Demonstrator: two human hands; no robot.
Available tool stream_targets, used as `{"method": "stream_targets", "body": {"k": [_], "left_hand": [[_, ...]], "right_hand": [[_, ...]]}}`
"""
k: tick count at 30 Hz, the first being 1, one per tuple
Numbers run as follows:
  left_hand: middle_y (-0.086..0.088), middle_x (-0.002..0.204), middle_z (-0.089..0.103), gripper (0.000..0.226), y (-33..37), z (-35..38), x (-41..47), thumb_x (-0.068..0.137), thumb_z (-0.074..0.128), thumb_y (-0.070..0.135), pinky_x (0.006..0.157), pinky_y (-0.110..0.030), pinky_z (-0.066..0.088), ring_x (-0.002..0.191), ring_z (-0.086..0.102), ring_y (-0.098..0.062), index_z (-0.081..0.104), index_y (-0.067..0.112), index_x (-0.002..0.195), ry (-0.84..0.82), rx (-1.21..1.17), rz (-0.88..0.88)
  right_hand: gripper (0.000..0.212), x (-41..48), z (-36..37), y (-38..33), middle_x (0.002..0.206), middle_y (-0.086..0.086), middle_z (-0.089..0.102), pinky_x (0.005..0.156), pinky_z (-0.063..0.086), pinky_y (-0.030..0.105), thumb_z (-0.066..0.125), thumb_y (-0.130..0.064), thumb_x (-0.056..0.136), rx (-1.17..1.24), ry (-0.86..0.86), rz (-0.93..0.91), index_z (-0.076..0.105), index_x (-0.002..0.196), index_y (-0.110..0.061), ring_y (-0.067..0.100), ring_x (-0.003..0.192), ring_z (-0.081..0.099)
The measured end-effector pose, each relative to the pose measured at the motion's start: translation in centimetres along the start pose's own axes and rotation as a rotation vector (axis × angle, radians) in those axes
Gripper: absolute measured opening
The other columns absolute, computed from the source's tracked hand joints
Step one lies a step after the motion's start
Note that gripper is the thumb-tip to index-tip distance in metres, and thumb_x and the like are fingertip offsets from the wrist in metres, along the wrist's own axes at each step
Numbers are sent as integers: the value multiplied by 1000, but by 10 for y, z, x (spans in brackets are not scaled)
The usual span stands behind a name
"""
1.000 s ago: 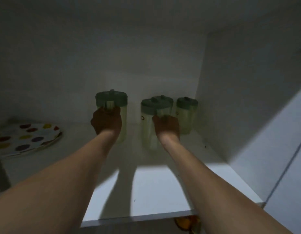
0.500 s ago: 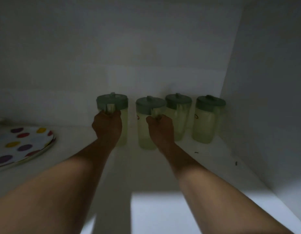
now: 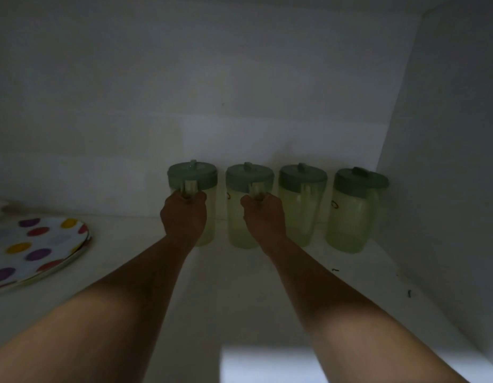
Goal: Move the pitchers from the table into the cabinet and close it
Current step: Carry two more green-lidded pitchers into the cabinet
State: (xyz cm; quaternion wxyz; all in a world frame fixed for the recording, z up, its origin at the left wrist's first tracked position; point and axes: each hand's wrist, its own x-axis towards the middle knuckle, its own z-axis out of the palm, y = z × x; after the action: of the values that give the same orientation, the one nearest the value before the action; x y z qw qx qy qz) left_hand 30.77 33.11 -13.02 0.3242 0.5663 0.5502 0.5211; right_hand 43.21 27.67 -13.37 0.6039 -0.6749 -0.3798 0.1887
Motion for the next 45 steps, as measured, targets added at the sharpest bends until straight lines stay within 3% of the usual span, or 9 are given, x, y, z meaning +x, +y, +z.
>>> {"method": "stream_targets", "body": {"k": [3, 5, 10, 15, 23, 25, 28, 36, 45], "left_hand": [[-14, 104, 66, 39, -1, -1, 2, 87, 63, 37, 85, -42, 53, 95, 63, -34, 61, 5, 109, -22, 124, 0], [-16, 115, 62, 55, -2, -4, -2, 82, 67, 43, 91, -48, 51, 105, 60, -37, 52, 5, 119, -20, 156, -35], [-18, 126, 51, 76, 6, -14, -17, 73, 75, 46, 97, -51, 42, 119, 48, -41, 38, 8, 127, 92, 271, -13], [-19, 128, 48, 78, 26, -32, -38, 76, 70, 50, 98, -50, 39, 121, 44, -41, 34, 9, 133, 62, 381, 128], [-13, 125, 49, 56, 68, -101, -101, 82, 64, 50, 89, -43, 41, 116, 46, -36, 42, 19, 123, -120, 431, 455], [-12, 127, 48, 56, 79, -124, -118, 84, 61, 51, 91, -42, 42, 120, 44, -35, 41, 22, 127, -180, 463, 520], [-13, 129, 47, 62, 97, -159, -141, 85, 59, 49, 96, -44, 44, 121, 44, -35, 37, 22, 136, -235, 487, 618], [-14, 131, 50, 55, 121, -254, -200, 93, 51, 45, 95, -40, 46, 118, 52, -34, 40, 19, 140, -258, 496, 815], [-10, 123, 59, 41, 122, -383, -257, 95, 48, 43, 89, -39, 48, 112, 56, -30, 53, 19, 127, 8, 606, 846]], "right_hand": [[21, -1, -1, -2, 75, 2, 59, 53, 36, 25, 63, -27, 91, -89, -17, 16, 60, 89, -7, 15, 66, 57], [37, -7, -5, -5, 93, 2, 60, 65, 41, 25, 66, -34, 91, -147, -36, 26, 59, 111, -4, 19, 84, 61], [72, -24, -14, -12, 133, 11, 55, 94, 51, 39, 71, -42, 87, -309, -18, 20, 38, 140, -7, 32, 120, 57], [93, -57, -31, -33, 150, 16, 36, 110, 38, 42, 65, -43, 91, -467, -35, -5, 8, 157, -11, 34, 138, 39], [88, -145, -75, -101, 165, 11, 19, 117, 33, 40, 59, -39, 95, -647, -46, -27, 5, 161, -18, 32, 146, 31], [81, -171, -84, -118, 160, 13, 30, 114, 38, 38, 59, -40, 91, -716, -27, -36, 20, 158, -17, 32, 141, 39], [48, -210, -100, -145, 130, 14, 62, 94, 51, 32, 62, -30, 87, -759, 25, -66, 55, 130, -9, 34, 117, 61], [64, -293, -126, -209, 143, 19, 46, 110, 42, 44, 60, -31, 92, -793, 46, -172, 35, 148, -12, 39, 133, 44], [59, -385, -103, -252, 143, 19, 47, 109, 41, 49, 57, -33, 91, -725, -53, -378, 40, 143, -12, 39, 135, 42]]}}
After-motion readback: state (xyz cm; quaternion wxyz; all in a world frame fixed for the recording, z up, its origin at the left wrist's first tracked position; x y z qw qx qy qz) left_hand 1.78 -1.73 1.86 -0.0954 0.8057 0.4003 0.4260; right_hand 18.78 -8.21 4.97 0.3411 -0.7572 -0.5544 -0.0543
